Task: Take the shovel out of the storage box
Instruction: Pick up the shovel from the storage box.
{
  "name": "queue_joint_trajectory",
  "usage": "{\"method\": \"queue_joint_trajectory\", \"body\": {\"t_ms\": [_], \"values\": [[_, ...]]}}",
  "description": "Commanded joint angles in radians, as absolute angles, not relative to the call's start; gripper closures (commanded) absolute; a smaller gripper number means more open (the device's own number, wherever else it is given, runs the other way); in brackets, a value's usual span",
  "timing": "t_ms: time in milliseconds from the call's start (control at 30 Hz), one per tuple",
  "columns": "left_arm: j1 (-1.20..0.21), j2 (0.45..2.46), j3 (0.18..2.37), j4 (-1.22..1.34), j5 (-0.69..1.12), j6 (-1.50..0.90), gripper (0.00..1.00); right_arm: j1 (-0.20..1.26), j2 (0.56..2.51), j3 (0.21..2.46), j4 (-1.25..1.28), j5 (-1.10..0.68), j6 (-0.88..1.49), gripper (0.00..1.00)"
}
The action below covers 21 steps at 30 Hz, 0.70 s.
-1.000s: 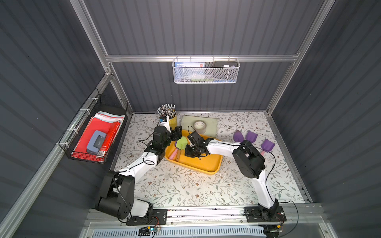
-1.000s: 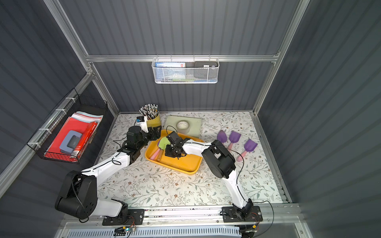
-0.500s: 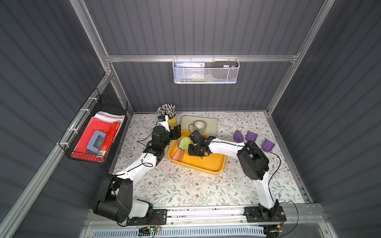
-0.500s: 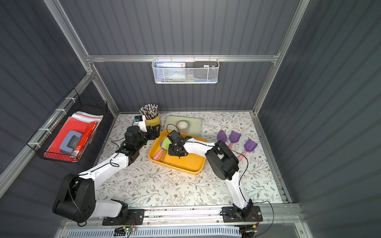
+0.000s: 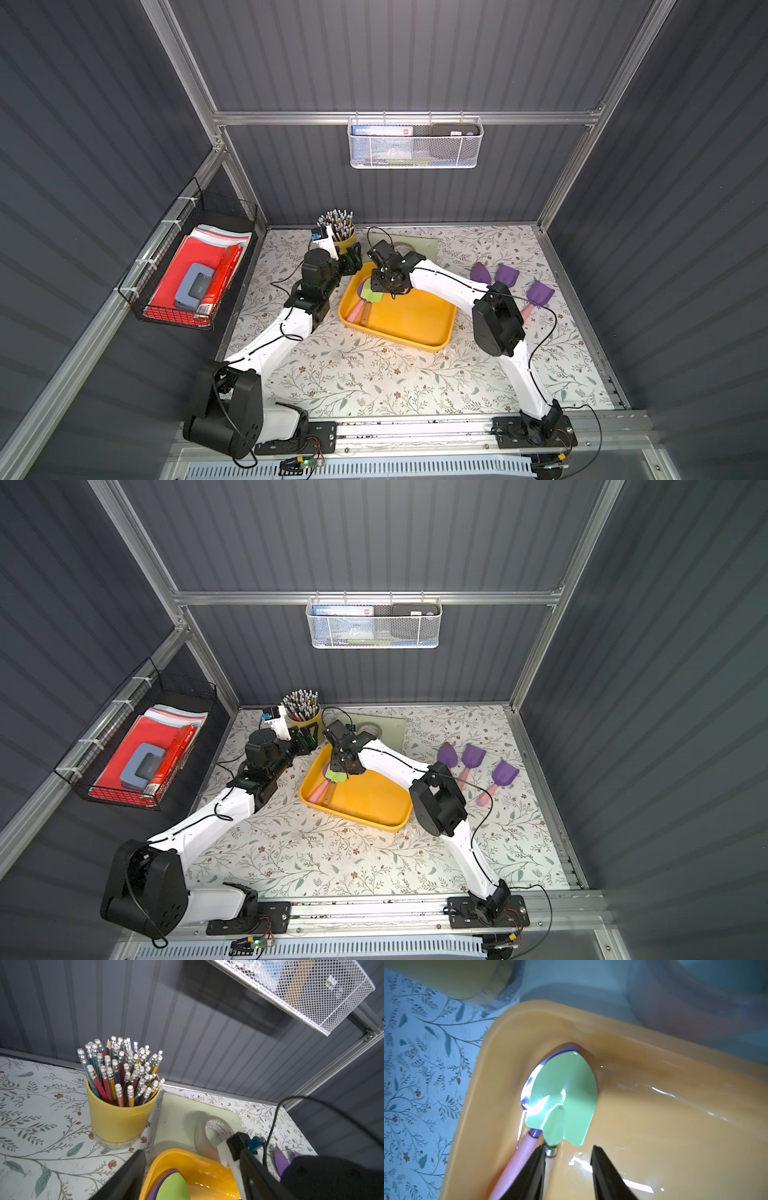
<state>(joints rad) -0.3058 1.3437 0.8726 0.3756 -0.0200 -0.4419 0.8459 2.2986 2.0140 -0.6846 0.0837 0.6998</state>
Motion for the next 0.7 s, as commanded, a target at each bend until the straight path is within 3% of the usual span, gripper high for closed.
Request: {"method": "queue_joint_trajectory", "body": {"t_ms": [0,267,667], "values": [[-0.299,1.335,0.91,0.348,-0.033,-0.456,0.25,0.845,2.305,2.028,-0.786,0.082,0.786,0.59],[-0.299,1.313,0.913,0.308,-0.082,-0.457,0.25,0.87,2.319,2.01,-0.705,-0.037,0.831,0.59],[-0.292,1.115,0.929,0.199,-0.427,-0.55,0.26,0.911,2.378,2.046,-0.684,-0.092,0.832,0.59]]}}
